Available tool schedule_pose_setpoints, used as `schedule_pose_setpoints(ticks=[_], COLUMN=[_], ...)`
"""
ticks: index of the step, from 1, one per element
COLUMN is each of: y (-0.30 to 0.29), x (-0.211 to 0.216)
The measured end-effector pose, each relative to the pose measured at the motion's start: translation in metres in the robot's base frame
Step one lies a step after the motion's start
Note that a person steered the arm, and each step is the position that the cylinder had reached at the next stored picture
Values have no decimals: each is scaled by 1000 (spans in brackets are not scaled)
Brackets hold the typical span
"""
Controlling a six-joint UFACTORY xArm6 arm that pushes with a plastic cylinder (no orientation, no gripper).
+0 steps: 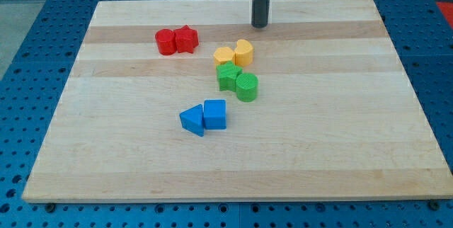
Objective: Drag red blocks towards yellow blocks
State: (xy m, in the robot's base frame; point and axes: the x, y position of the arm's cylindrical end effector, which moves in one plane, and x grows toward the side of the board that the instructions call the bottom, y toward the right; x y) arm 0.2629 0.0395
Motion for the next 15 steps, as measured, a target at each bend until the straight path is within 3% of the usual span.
schedule_pose_setpoints(ticks=[2, 6, 8, 13, 15], y=[-54, -57, -86, -120, -122], x=[-2, 42, -12, 65, 23])
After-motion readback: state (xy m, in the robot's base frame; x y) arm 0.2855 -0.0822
